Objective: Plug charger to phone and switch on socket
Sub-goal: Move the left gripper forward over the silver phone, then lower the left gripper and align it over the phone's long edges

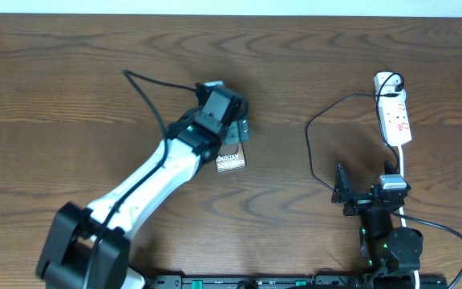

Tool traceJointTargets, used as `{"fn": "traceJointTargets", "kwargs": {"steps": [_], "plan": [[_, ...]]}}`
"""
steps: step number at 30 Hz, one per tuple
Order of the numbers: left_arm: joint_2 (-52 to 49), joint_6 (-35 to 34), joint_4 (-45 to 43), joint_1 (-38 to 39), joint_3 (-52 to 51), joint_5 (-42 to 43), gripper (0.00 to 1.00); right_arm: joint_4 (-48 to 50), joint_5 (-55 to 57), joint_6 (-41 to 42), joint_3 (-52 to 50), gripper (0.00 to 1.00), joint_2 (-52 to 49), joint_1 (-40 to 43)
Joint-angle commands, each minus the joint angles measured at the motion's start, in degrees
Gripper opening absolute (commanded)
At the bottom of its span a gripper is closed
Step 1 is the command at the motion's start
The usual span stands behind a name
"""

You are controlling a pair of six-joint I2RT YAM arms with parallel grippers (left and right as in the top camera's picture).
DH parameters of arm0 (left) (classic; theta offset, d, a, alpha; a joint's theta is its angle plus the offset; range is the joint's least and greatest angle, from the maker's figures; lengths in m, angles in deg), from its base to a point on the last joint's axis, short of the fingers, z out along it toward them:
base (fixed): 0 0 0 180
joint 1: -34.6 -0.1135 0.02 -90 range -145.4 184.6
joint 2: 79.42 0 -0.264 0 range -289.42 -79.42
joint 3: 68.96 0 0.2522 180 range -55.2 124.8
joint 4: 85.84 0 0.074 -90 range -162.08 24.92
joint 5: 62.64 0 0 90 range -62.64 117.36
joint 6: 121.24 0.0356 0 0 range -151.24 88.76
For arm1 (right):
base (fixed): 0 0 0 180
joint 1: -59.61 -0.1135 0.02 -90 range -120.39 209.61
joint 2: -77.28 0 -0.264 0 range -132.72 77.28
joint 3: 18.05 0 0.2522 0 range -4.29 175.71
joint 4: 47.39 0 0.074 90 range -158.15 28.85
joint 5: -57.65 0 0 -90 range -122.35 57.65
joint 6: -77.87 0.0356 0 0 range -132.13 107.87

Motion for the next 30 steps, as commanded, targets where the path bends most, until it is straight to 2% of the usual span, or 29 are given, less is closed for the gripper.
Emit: {"fn": "traceJointTargets", "kwargs": {"steps": [1, 13, 30], "plan": [[-3.3, -1.3, 0.5, 0.0, 2.9, 5.2, 0.98, -0.1, -0.1, -0.7, -0.1, 0.99, 0.4, -0.3], [-4.8, -5.0, 3.1, 0.0, 2.9, 4.1, 0.98, -0.1, -0.1, -0.7, -0.1, 0.99, 0.4, -0.3], [-8.7, -5.0, 2.1, 0.1, 2.8, 2.0, 0.98, -0.1, -0.1, -0.7, -0.1, 0.99, 0.4, -0.3]]}}
